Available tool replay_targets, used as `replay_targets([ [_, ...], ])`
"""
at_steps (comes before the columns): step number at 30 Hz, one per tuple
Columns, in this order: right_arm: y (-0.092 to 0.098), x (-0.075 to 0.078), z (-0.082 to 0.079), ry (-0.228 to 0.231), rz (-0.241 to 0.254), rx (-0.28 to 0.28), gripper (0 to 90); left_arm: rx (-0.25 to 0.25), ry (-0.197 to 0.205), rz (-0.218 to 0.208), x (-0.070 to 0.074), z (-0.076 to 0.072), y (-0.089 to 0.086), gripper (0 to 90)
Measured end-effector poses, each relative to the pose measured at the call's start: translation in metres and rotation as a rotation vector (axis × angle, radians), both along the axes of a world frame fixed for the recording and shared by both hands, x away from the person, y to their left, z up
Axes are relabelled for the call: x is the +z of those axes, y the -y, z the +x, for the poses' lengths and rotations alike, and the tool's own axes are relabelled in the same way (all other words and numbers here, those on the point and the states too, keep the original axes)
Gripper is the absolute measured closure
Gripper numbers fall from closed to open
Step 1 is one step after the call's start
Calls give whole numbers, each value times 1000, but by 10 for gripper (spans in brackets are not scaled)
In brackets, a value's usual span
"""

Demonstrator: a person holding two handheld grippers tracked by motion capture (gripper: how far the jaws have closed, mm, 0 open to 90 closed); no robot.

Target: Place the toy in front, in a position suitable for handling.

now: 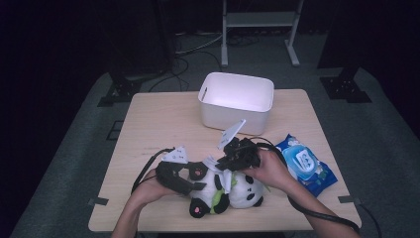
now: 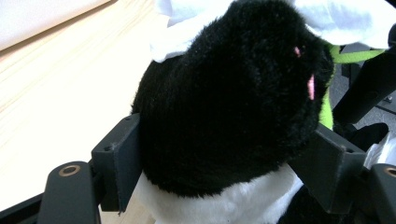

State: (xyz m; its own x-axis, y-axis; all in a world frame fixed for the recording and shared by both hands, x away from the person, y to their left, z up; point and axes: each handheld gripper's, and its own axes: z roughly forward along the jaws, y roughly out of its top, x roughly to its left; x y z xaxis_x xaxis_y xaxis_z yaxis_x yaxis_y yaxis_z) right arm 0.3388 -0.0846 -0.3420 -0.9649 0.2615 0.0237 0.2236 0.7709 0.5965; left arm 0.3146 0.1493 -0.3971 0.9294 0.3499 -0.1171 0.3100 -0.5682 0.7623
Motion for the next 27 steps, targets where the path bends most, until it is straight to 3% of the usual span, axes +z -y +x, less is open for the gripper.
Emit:
replay_targets([
  [5, 17, -1, 6, 9, -21, -45, 824, 1, 0, 3, -1, 0, -1, 230],
  [9, 47, -3, 8, -16, 25, -103, 824, 0, 2, 3, -1, 1, -1, 231],
  [14, 78, -7, 7, -15, 59, -164, 824, 0, -8, 4, -1, 1, -2, 231],
  [18, 98, -17, 3, -38, 75, -212, 823, 2, -15, -8, -2, 2, -3, 231],
  [23, 116, -31, 1, -64, 113, -242, 823, 2, -17, -3, -2, 2, -4, 232],
  [27, 126, -39, -1, -84, 116, -260, 822, 3, -18, -5, -2, 2, -4, 231],
])
